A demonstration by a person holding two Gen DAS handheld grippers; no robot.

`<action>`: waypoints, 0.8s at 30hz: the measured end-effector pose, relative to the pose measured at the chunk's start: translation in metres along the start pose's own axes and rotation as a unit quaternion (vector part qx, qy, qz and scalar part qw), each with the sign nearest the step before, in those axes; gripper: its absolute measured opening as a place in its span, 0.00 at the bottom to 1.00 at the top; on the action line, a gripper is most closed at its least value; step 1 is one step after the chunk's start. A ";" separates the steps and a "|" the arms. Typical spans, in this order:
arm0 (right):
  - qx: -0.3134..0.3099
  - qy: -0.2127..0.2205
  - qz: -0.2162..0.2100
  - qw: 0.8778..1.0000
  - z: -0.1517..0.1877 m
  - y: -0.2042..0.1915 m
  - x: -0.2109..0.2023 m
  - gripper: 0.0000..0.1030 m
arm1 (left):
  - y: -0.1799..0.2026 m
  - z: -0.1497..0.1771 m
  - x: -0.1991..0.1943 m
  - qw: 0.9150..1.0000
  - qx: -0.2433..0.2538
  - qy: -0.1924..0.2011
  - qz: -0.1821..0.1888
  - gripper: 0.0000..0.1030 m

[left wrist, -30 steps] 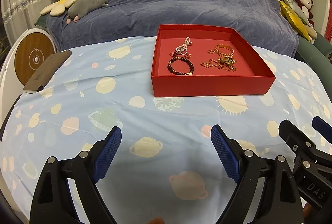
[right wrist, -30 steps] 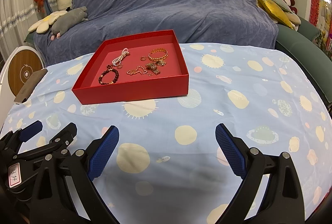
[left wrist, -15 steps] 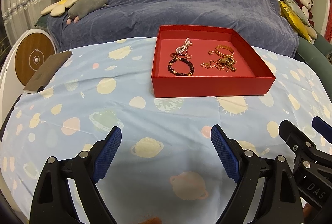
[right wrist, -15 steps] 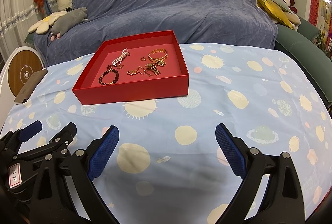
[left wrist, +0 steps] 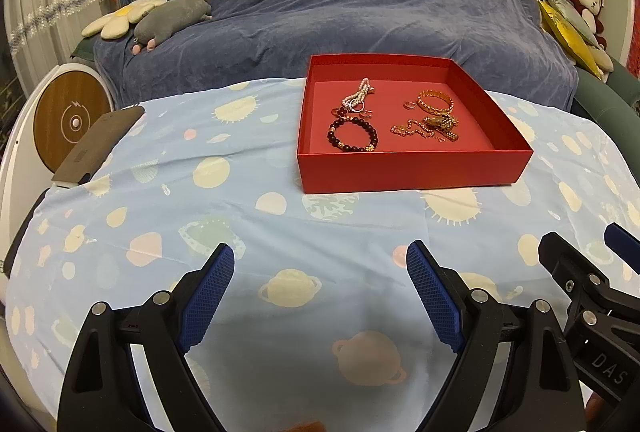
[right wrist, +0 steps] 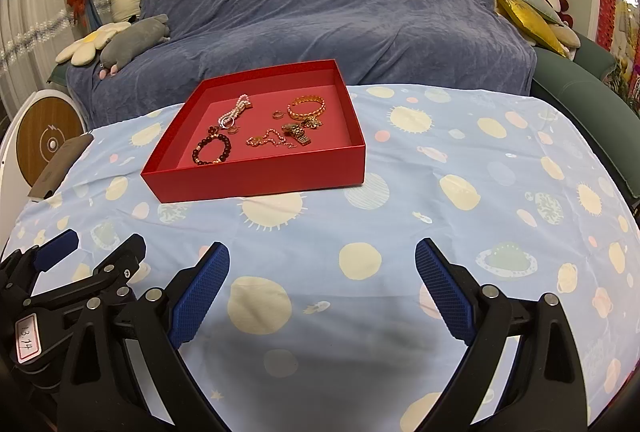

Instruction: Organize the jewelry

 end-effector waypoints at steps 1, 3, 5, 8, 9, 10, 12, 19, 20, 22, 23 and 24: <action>0.000 0.000 0.000 1.000 0.000 0.000 0.000 0.89 | 0.000 0.000 0.000 1.000 0.000 0.001 0.000 0.83; -0.001 0.000 0.000 1.000 0.001 0.000 0.000 0.89 | 0.000 0.000 0.000 1.000 0.001 0.002 -0.001 0.83; -0.001 0.000 0.001 1.000 0.000 0.000 0.000 0.89 | 0.000 -0.001 0.000 1.000 0.003 0.004 -0.003 0.83; -0.001 0.000 0.000 1.000 0.000 -0.001 0.000 0.89 | -0.001 0.000 0.000 1.000 0.003 0.005 -0.003 0.83; -0.001 0.000 0.001 1.000 0.001 0.000 0.000 0.89 | -0.001 0.000 0.000 1.000 0.002 0.005 -0.002 0.83; -0.001 0.000 0.000 1.000 0.000 -0.001 0.000 0.89 | -0.001 0.000 0.000 1.000 0.001 0.004 -0.001 0.83; -0.001 0.000 0.000 1.000 0.001 -0.001 0.000 0.89 | -0.001 0.001 0.000 1.000 -0.001 0.006 -0.001 0.83; -0.002 -0.001 0.000 1.000 0.001 -0.002 -0.001 0.89 | -0.001 0.000 -0.001 1.000 -0.002 0.008 -0.005 0.83; -0.003 -0.001 -0.001 1.000 0.002 -0.004 -0.001 0.89 | -0.002 0.000 -0.002 1.000 -0.004 0.008 -0.006 0.83; -0.004 -0.002 -0.001 1.000 0.003 -0.005 0.000 0.89 | -0.002 0.000 -0.002 1.000 -0.002 0.010 -0.010 0.83; -0.004 -0.002 -0.001 1.000 0.004 -0.006 0.000 0.89 | -0.003 0.000 -0.002 1.000 -0.001 0.011 -0.011 0.83; -0.003 -0.003 -0.001 1.000 0.004 -0.006 0.001 0.89 | -0.003 0.000 -0.002 1.000 -0.001 0.010 -0.010 0.83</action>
Point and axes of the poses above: each gripper's, at about its wrist camera, not at the fingertips, and x roughly the way its jaws point, y to its right, z to its underside, the point moved 8 cm from there along x, roughly the way its jaws point, and after that the axes turned 5 degrees about -y, right-handed, at the moved point
